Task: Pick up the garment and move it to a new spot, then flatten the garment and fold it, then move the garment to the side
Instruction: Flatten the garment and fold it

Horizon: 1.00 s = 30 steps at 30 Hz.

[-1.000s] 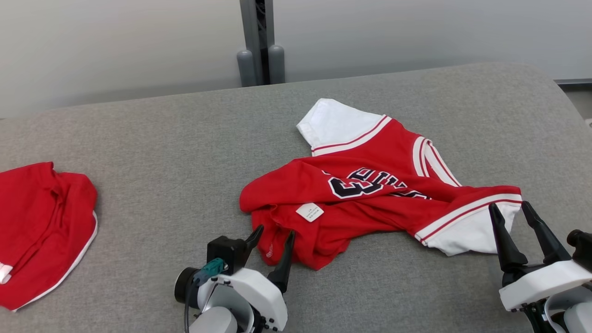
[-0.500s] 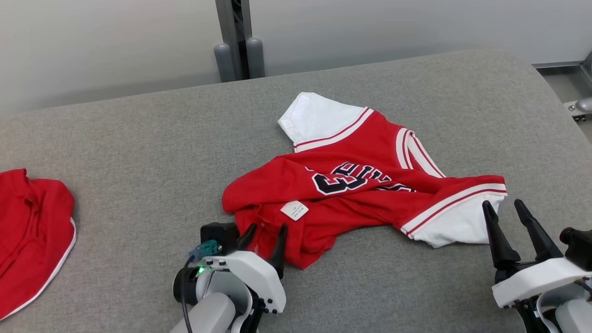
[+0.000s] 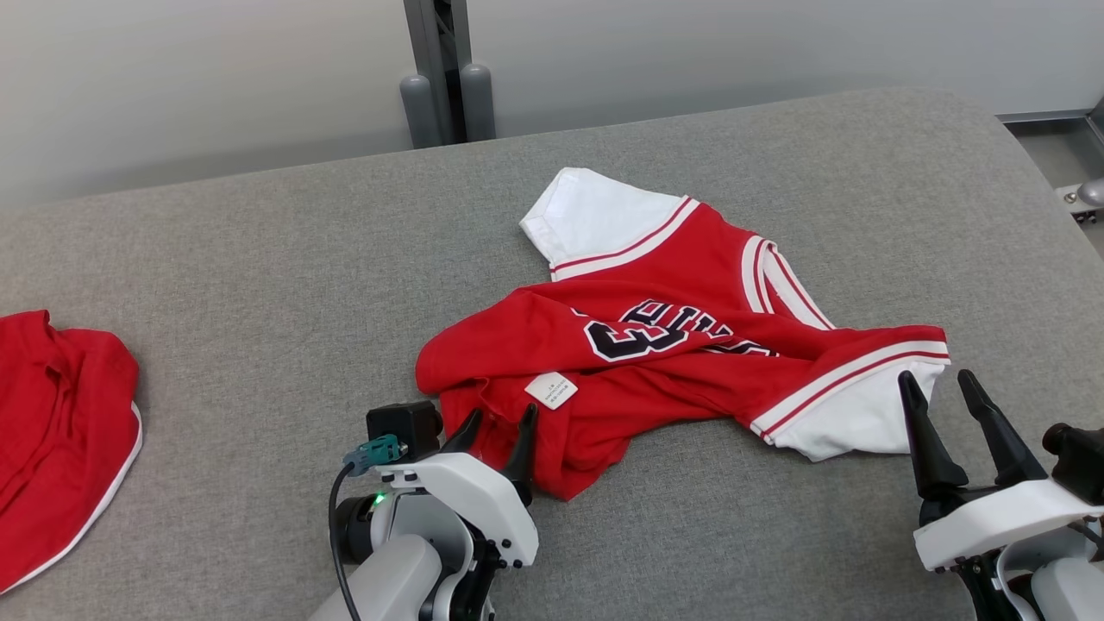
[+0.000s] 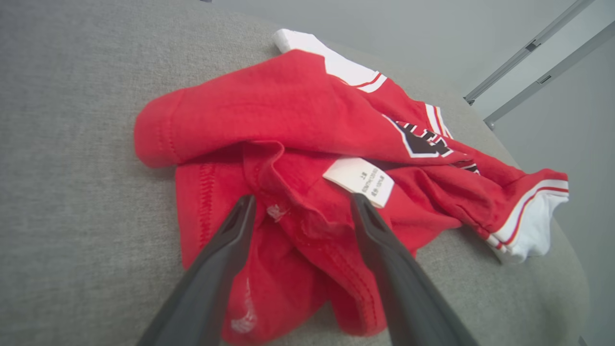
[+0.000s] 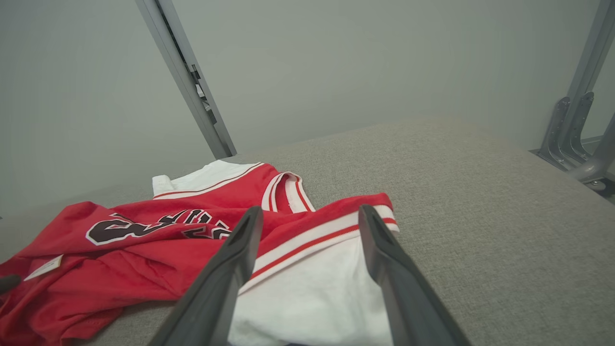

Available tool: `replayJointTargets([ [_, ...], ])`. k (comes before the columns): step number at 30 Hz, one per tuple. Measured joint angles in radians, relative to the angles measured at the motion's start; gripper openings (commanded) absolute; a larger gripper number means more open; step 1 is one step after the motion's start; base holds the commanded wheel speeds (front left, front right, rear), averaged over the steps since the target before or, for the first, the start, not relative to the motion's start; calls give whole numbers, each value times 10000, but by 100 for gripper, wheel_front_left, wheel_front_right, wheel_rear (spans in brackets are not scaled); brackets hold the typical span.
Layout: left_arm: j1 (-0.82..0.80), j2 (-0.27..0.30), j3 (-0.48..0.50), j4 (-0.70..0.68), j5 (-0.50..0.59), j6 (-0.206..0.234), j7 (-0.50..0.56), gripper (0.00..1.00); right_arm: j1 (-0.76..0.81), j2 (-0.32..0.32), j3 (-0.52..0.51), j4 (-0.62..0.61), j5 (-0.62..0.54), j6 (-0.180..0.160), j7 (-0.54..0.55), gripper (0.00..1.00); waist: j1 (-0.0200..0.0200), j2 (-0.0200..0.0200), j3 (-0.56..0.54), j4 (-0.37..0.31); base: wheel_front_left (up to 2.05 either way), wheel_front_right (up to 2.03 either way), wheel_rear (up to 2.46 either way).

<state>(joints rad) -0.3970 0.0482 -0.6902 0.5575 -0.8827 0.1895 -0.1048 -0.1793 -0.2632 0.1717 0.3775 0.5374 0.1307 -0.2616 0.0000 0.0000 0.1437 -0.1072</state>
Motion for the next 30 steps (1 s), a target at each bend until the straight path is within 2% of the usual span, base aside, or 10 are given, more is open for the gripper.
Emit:
replayJointTargets([
  [3, -42, -2, -54, 86, -69, 84, 0, 100, 0, 15, 4, -8, -2, 0, 0, 100, 1, 0, 7, -9, 0, 0, 0],
  [4, -64, -2, -59, 117, -84, 100, 0, 85, -1, 19, 4, -12, -2, 0, 0, 100, 0, 0, 10, -14, 0, 0, 0],
  [6, -109, -4, -25, 127, -245, 109, -86, 3, -1, 29, 2, -13, -2, 0, -2, 100, 1, 0, 15, -28, 0, 0, 0],
  [7, -129, -2, 6, 123, -337, 117, -144, 0, -1, 33, -2, -15, -2, 0, -2, 100, 1, 0, 23, -36, 0, 0, 0],
  [17, -205, -4, -38, 303, -474, 128, -424, 0, 80, -12, -485, 372, 163, 0, -19, 100, 0, 0, 27, -11, 0, 0, 0],
  [21, -204, 4, -6, 326, -491, 115, -662, 0, 275, -401, -464, 1076, -15, -2, -25, 100, 1, 0, -9, 96, 0, 0, 0],
  [30, -202, 29, 63, 280, -458, 59, -940, 0, 373, -1218, 796, 2309, -176, 0, -25, 100, 0, 0, -31, 435, 0, 0, 0],
])
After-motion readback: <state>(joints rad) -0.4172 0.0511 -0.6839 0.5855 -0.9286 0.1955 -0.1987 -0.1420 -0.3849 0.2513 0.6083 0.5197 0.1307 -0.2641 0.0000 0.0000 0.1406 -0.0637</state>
